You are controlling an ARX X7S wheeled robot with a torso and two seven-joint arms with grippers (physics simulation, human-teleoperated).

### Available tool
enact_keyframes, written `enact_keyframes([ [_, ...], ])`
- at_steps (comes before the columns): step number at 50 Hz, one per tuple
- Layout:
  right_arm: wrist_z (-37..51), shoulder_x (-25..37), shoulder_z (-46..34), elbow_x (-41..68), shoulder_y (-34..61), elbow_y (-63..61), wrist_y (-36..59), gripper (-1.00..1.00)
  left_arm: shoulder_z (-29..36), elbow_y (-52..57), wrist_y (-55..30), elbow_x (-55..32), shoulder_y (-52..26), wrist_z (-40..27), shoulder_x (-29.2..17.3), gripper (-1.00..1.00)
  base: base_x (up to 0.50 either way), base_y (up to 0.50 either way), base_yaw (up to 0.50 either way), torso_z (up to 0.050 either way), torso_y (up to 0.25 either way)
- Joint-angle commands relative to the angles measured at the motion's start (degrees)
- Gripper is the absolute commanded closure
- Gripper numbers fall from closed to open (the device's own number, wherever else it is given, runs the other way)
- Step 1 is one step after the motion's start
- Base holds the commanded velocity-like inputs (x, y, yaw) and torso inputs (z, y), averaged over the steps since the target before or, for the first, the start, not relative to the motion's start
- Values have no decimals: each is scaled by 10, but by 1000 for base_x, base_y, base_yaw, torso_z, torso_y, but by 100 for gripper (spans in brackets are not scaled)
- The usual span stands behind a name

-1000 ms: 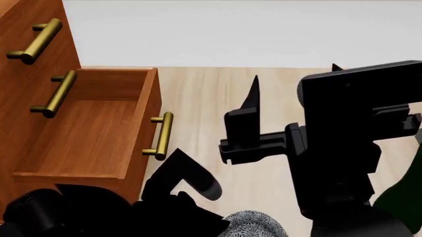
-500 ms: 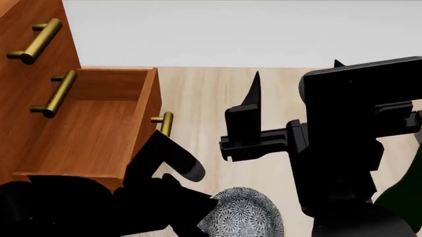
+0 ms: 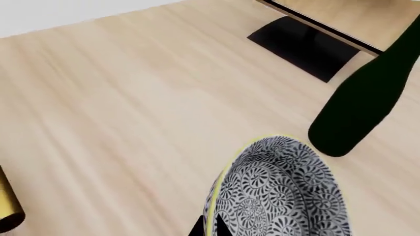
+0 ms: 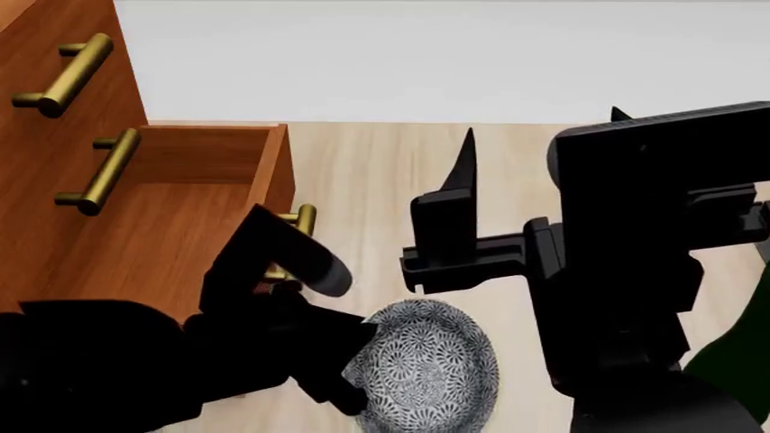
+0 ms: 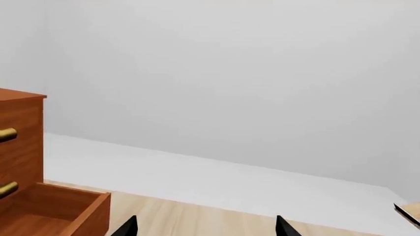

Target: Put the bowl in the bottom drawer of the cabinet.

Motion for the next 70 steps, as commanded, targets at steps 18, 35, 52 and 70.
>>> enact_keyframes([
  [18,5,1,9,9,-22,2,-16,-100,-31,3,21,4,-29,-33,-17,100,0,0,0,0,1],
  [35,9,2,13,18,-19,-2,-12,-100,-50,23,17,-4,-54,-57,-35,100,0,0,0,0,1],
  [52,13,4,11,25,-18,4,-18,-100,-65,51,2,-12,-85,-93,-56,100,0,0,0,0,0],
  [70,16,8,14,33,-18,9,-26,-100,-58,52,-18,9,-120,-119,-64,100,0,0,0,0,1],
])
